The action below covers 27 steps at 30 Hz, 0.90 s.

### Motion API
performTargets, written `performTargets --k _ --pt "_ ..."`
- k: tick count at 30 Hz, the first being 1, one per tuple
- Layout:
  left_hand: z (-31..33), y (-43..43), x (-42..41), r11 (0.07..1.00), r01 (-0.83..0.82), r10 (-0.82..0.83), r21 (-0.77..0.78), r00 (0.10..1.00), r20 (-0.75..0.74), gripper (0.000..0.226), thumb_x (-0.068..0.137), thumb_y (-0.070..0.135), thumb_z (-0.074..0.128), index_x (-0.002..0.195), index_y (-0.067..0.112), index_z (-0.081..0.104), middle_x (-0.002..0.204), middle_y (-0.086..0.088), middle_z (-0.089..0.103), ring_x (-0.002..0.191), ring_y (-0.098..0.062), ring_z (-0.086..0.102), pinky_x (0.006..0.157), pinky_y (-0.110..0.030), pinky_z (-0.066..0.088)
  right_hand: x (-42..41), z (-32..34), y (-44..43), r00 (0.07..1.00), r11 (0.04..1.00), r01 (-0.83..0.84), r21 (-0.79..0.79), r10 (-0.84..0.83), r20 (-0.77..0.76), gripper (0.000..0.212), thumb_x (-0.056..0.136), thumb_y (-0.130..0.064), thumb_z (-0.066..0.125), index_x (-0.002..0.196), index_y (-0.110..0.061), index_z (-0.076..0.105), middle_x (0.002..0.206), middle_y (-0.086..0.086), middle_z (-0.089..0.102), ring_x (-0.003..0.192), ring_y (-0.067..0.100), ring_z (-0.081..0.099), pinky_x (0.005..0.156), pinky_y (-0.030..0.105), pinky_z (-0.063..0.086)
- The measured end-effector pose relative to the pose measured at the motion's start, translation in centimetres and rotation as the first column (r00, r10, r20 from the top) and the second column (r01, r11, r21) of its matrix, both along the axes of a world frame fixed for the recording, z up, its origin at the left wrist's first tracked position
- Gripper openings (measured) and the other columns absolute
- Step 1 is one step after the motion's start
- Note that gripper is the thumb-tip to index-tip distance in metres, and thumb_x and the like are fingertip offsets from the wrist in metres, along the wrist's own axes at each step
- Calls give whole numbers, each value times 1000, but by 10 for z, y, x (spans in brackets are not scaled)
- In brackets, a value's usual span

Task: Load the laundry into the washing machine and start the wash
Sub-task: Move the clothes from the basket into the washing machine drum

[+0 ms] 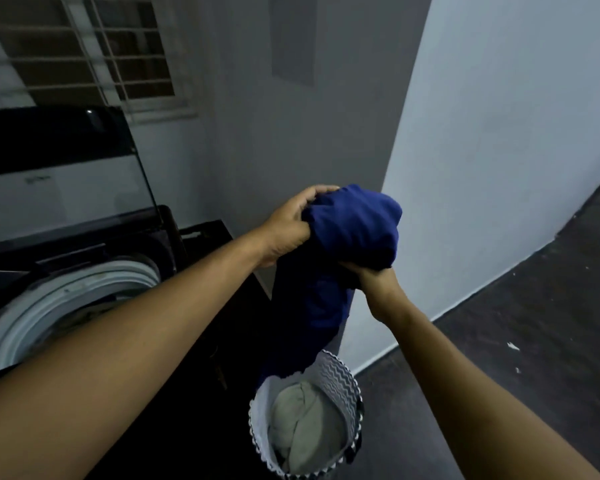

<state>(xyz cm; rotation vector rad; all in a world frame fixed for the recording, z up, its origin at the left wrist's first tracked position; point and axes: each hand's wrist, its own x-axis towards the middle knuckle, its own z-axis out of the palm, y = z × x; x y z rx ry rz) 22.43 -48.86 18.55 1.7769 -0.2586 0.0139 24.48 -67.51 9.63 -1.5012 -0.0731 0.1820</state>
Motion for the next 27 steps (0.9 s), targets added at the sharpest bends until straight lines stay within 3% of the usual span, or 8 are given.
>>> performTargets --k 3,6,8,12,15,22,25,27 --pt "-2 29 -2 996 65 -62 59 997 -38 93 75 -1 69 152 37 32 149 11 46 134 -4 46 109 -26 41 7 31 7 997 994 74 86 -73 -6 23 86 -6 73 108 -8 66 103 18 73 101 35 71 86 47 61" --pt "-23 47 -8 973 131 -96 192 979 -182 119 70 15 84 156 47 8 157 20 25 145 -8 27 121 -36 23 6 64 13 997 945 57 322 -39 -62 25 89 -2 65 114 1 64 97 19 71 89 33 70 67 35 60" --pt "-42 44 -14 964 104 -41 245 968 -249 129 70 16 89 157 39 -3 152 19 24 141 -6 26 115 -23 28 2 83 18 994 879 30 476 23 -105 35 92 -4 62 126 5 63 112 20 72 100 36 71 73 36 61" --pt "-90 28 -6 979 -78 122 189 964 -238 135 42 34 98 154 24 24 142 4 53 129 -15 54 98 -25 53 -8 115 27 988 749 -22 662 118 -100 41 95 -10 60 135 -2 61 124 15 70 113 32 67 96 44 57" --pt "-113 15 7 963 -240 266 124 924 -276 119 39 37 98 144 24 44 131 3 64 116 -15 63 100 -37 54 -16 132 31 984 688 -24 725 145 -105 45 94 -17 61 138 -7 62 130 13 68 118 33 64 99 46 55" --pt "-100 -8 17 850 -497 352 -175 783 -514 37 92 41 68 116 12 67 100 -10 73 84 -25 68 72 -34 57 -13 135 13 979 636 9 771 152 -137 35 96 -22 57 124 -7 69 117 12 73 103 29 71 98 42 56" --pt "-78 2 18 721 -600 310 -346 726 -614 36 103 36 51 119 8 65 100 -12 69 74 -25 61 58 -29 52 -5 119 -9 976 689 45 724 124 -178 37 95 -22 59 126 -7 70 123 12 72 114 31 68 109 46 48" --pt "-66 15 18 697 -580 275 -421 759 -591 33 103 40 48 112 14 67 104 -12 69 85 -29 63 72 -39 57 0 104 -19 973 754 53 654 109 -205 44 93 -22 62 134 -8 66 132 13 68 124 32 63 110 47 47"
